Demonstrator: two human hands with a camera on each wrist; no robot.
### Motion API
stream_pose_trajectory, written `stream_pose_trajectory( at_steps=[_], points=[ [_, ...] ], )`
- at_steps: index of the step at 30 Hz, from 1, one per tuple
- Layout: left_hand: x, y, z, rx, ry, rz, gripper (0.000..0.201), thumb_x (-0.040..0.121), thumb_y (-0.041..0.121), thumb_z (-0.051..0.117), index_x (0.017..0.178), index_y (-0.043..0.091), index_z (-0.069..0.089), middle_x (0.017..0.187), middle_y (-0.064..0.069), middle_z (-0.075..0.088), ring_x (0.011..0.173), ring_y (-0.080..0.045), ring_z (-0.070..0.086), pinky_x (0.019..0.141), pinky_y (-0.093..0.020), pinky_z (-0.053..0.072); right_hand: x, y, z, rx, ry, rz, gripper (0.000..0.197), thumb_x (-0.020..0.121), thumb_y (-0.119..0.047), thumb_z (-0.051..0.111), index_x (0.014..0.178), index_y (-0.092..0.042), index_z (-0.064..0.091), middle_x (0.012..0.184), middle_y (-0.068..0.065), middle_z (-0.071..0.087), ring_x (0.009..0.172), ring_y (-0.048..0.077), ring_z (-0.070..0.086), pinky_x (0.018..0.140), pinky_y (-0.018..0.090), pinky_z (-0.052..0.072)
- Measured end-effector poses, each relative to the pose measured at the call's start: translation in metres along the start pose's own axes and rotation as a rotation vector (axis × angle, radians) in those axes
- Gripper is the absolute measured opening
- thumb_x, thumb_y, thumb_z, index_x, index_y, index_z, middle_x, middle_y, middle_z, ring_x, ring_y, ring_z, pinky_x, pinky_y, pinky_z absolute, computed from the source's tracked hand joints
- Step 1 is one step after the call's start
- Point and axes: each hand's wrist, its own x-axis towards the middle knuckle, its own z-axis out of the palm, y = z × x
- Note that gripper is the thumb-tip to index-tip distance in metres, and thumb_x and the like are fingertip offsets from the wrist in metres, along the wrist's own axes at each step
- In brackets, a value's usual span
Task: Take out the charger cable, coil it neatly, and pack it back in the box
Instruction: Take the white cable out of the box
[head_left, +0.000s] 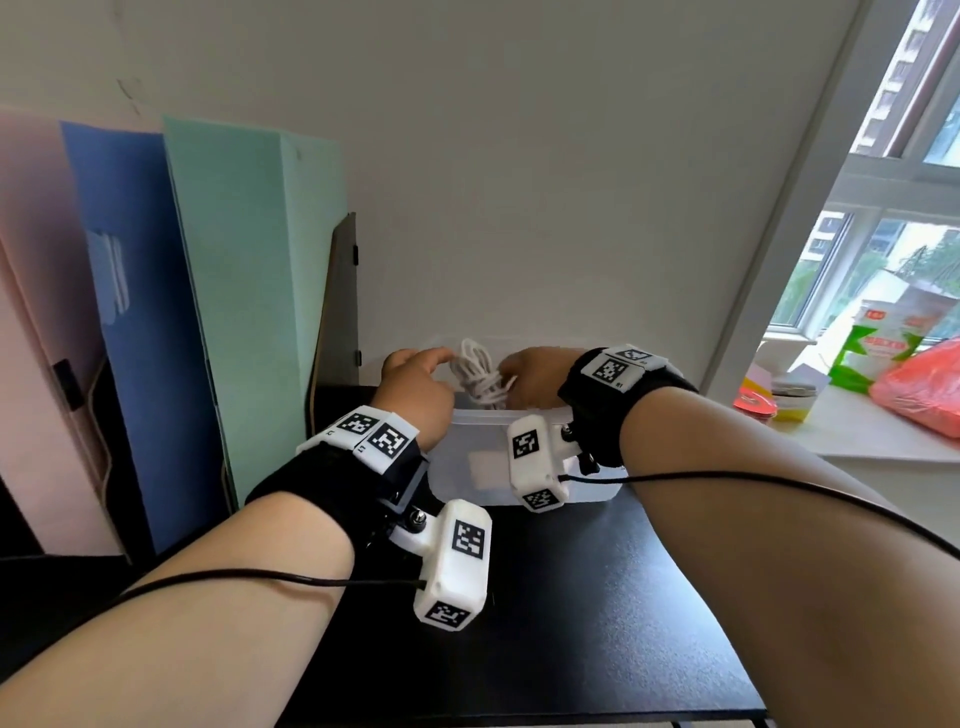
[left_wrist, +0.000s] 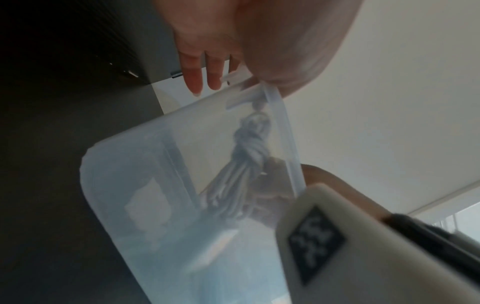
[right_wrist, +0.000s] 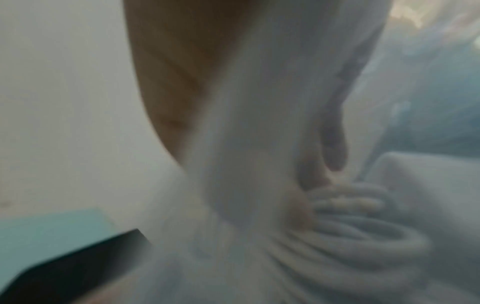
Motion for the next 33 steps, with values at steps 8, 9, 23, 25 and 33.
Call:
stream_pose_trajectory(
  at_steps=[8, 9, 23, 25, 33],
  points=[
    [-0.014, 0.029, -0.014, 0.002, 0.047, 0.001, 0.056, 0.082, 0.025, 0.054, 0.137, 0.024, 0.043, 0.147, -0.009, 0.034, 0.117, -0.028, 0.052, 0.097, -0.033, 0.045, -0.040, 0.006, -0.037, 1.133, 0.347, -0.215, 0.039, 0.077, 0.020, 0.043, 0.103, -0.008, 0.051, 0.095, 0.015, 0.057, 0.080, 0.025, 0.060, 0.068, 0.037, 0.055],
    [-0.019, 0.036, -0.015, -0.015, 0.042, 0.019, 0.057, 0.083, 0.024, 0.054, 0.138, 0.024, 0.041, 0.148, -0.008, 0.032, 0.116, -0.025, 0.051, 0.092, -0.030, 0.045, -0.049, 0.004, -0.042, 1.232, 0.353, -0.249, 0.043, 0.077, 0.022, 0.041, 0.109, -0.006, 0.050, 0.096, 0.016, 0.058, 0.079, 0.025, 0.061, 0.064, 0.034, 0.055],
    [-0.084, 0.095, 0.021, -0.177, -0.262, 0.293, 0.053, 0.072, 0.020, 0.067, 0.123, 0.021, 0.052, 0.108, -0.001, 0.067, 0.098, -0.022, 0.065, 0.089, -0.035, 0.053, -0.151, 0.016, -0.046, 2.029, 0.284, -0.398, 0.028, 0.064, -0.002, 0.039, 0.090, -0.004, 0.050, 0.083, 0.013, 0.052, 0.077, 0.026, 0.052, 0.075, 0.036, 0.047],
    [-0.089, 0.095, 0.032, -0.103, -0.280, 0.316, 0.050, 0.078, 0.018, 0.066, 0.125, 0.021, 0.050, 0.104, -0.001, 0.063, 0.091, -0.020, 0.063, 0.075, -0.026, 0.052, -0.163, 0.017, -0.038, 2.075, 0.293, -0.348, 0.013, 0.079, -0.007, 0.036, 0.076, -0.007, 0.049, 0.073, 0.011, 0.052, 0.068, 0.023, 0.048, 0.070, 0.033, 0.041],
    [-0.097, 0.095, 0.055, 0.281, -0.375, 0.403, 0.041, 0.075, 0.023, 0.067, 0.115, 0.020, 0.062, 0.110, -0.005, 0.066, 0.091, -0.023, 0.063, 0.083, -0.035, 0.053, -0.161, 0.051, 0.003, 2.187, 0.478, -0.024, 0.037, 0.086, -0.047, 0.045, 0.073, -0.013, 0.042, 0.060, 0.003, 0.035, 0.042, 0.015, 0.036, 0.041, 0.018, 0.034]
  ],
)
